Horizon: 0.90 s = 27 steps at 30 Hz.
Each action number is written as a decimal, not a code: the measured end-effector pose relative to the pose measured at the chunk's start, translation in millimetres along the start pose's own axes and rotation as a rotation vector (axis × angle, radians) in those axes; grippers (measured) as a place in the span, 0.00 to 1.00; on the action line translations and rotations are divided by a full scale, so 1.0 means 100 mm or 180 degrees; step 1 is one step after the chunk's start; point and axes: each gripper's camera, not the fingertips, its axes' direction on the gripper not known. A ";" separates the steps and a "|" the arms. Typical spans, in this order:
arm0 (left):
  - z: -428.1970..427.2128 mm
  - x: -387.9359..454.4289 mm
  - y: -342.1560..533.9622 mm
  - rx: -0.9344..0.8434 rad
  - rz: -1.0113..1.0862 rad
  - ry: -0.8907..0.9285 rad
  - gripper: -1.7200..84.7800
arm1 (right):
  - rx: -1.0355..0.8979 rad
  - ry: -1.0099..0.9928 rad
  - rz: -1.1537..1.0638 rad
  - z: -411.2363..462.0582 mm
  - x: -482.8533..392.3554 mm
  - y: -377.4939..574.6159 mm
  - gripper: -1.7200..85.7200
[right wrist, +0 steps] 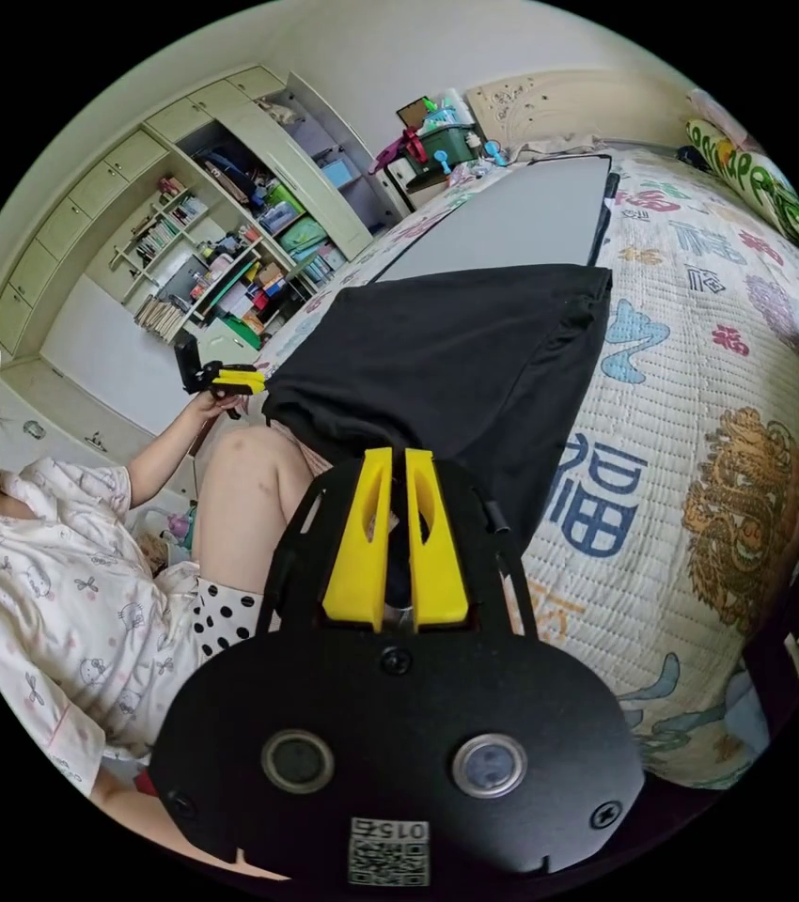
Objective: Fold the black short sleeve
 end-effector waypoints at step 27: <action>-1.06 -2.28 0.06 0.0675 -0.2413 -0.0368 0.14 | 0.0636 -0.0019 0.1537 -0.24 2.04 -2.13 0.17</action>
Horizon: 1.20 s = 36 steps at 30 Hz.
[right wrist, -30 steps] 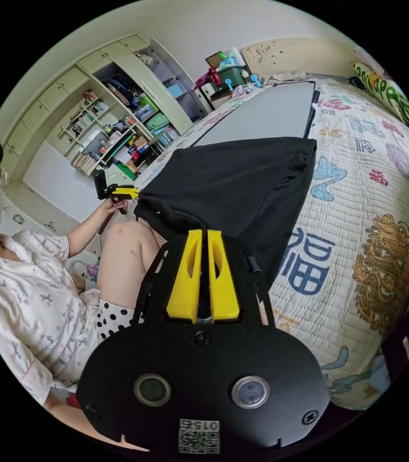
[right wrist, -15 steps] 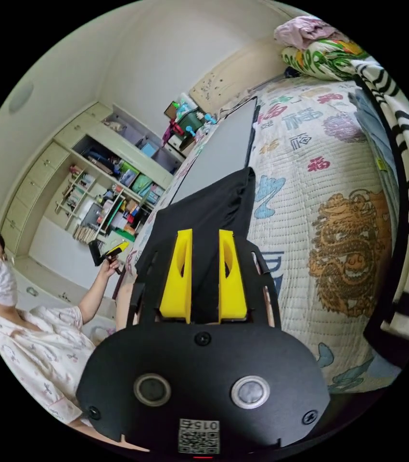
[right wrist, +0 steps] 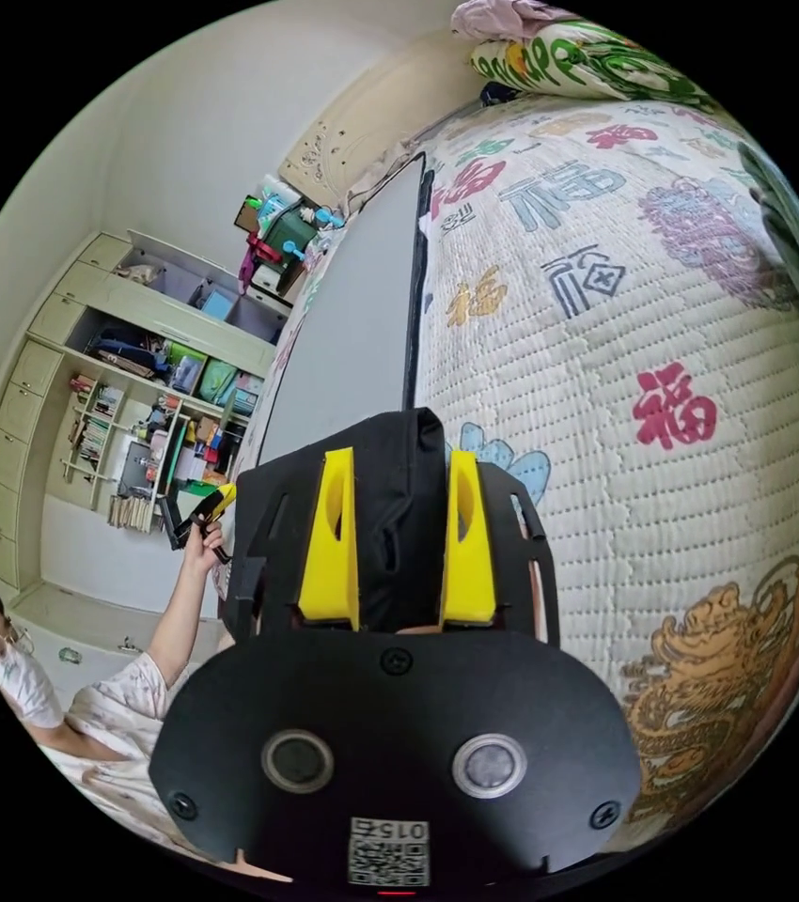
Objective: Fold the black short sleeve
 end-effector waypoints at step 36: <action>-2.91 3.13 1.71 0.0876 0.2429 -0.0261 0.10 | 0.0831 0.0914 -0.2845 1.54 -0.15 5.75 0.10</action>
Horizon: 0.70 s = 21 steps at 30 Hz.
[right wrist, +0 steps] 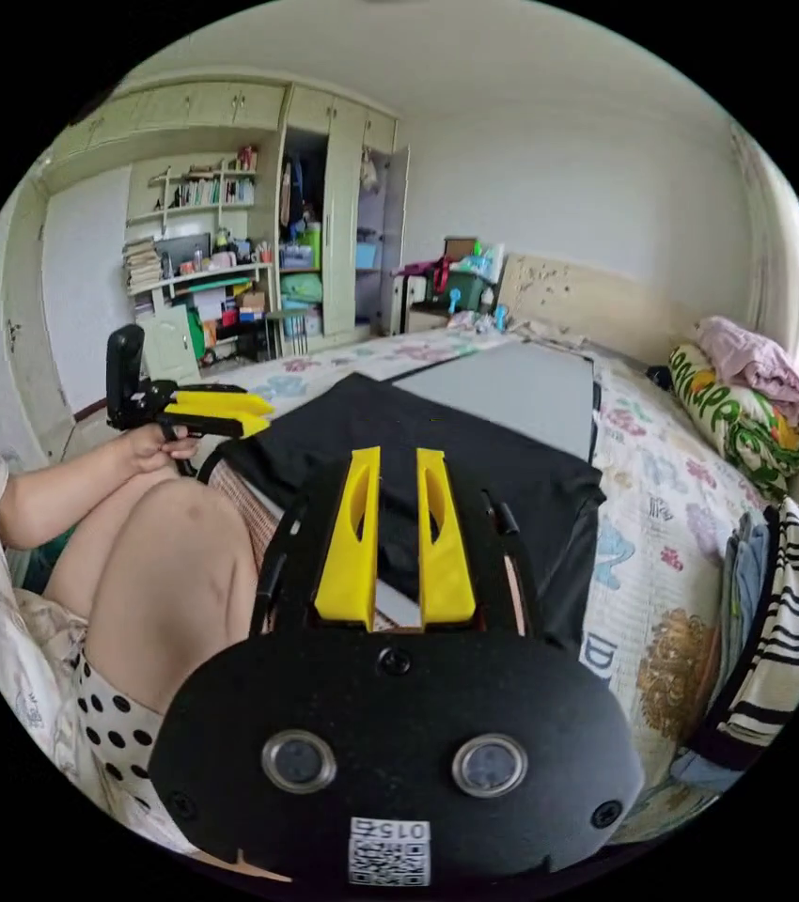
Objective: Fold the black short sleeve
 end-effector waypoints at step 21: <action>0.62 -0.37 -1.18 -0.1102 -0.0036 0.0260 0.02 | -0.1270 0.0158 0.0284 0.98 -0.27 1.80 0.04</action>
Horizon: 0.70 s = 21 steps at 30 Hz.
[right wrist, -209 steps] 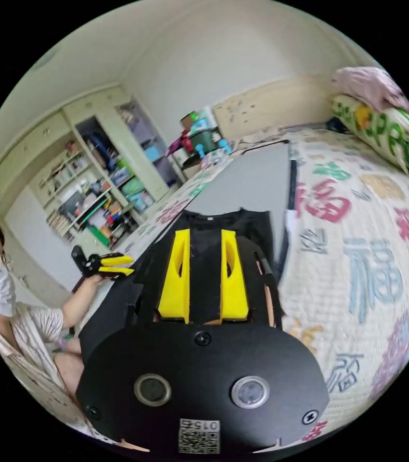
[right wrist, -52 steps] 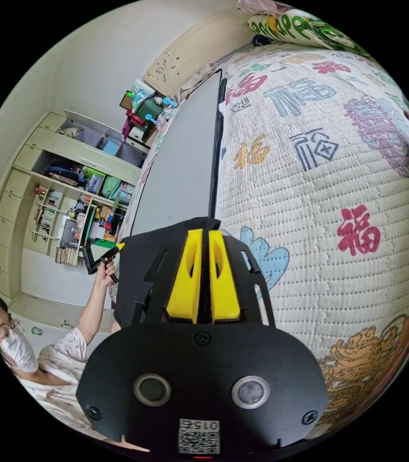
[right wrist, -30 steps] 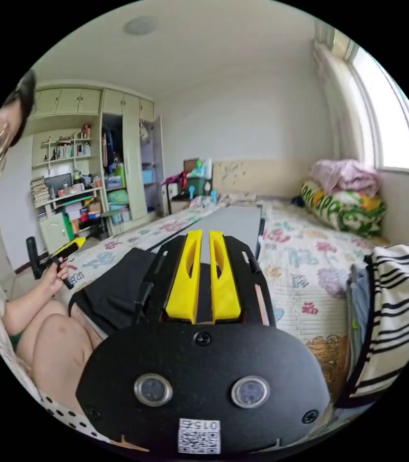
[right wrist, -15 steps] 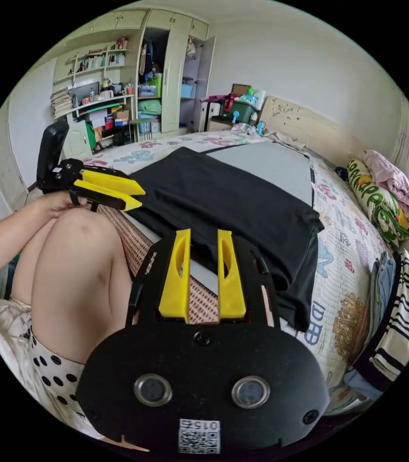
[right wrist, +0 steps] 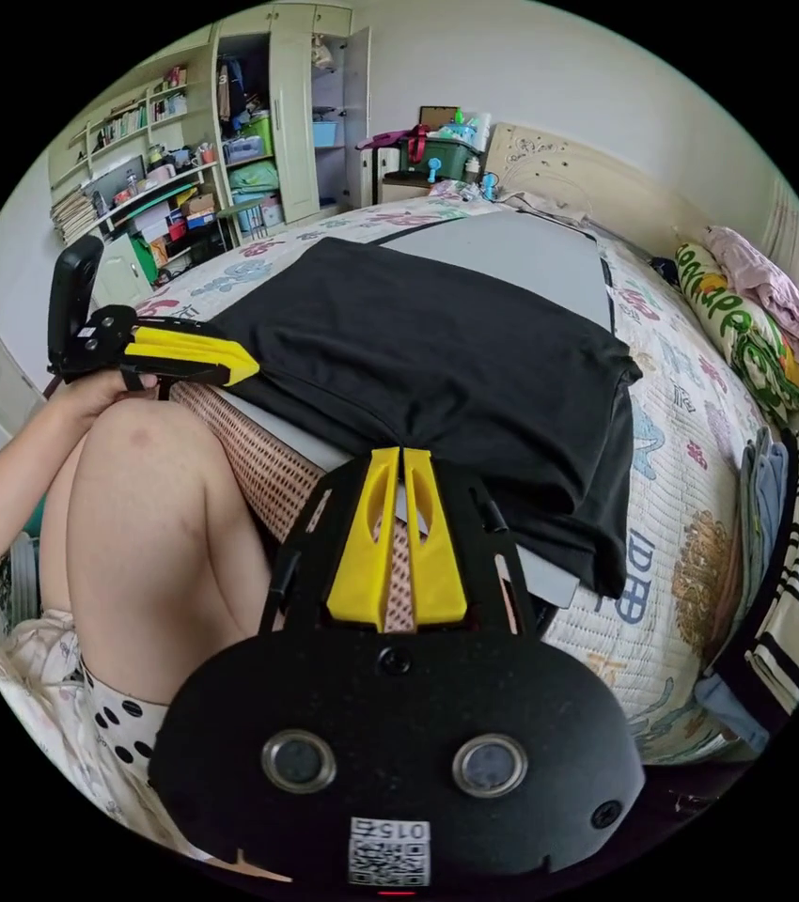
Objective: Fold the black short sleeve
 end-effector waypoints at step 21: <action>-0.33 -0.68 -0.39 -0.0087 0.0078 0.0034 0.01 | 0.0051 0.0275 -0.0132 -0.57 0.26 -0.03 0.02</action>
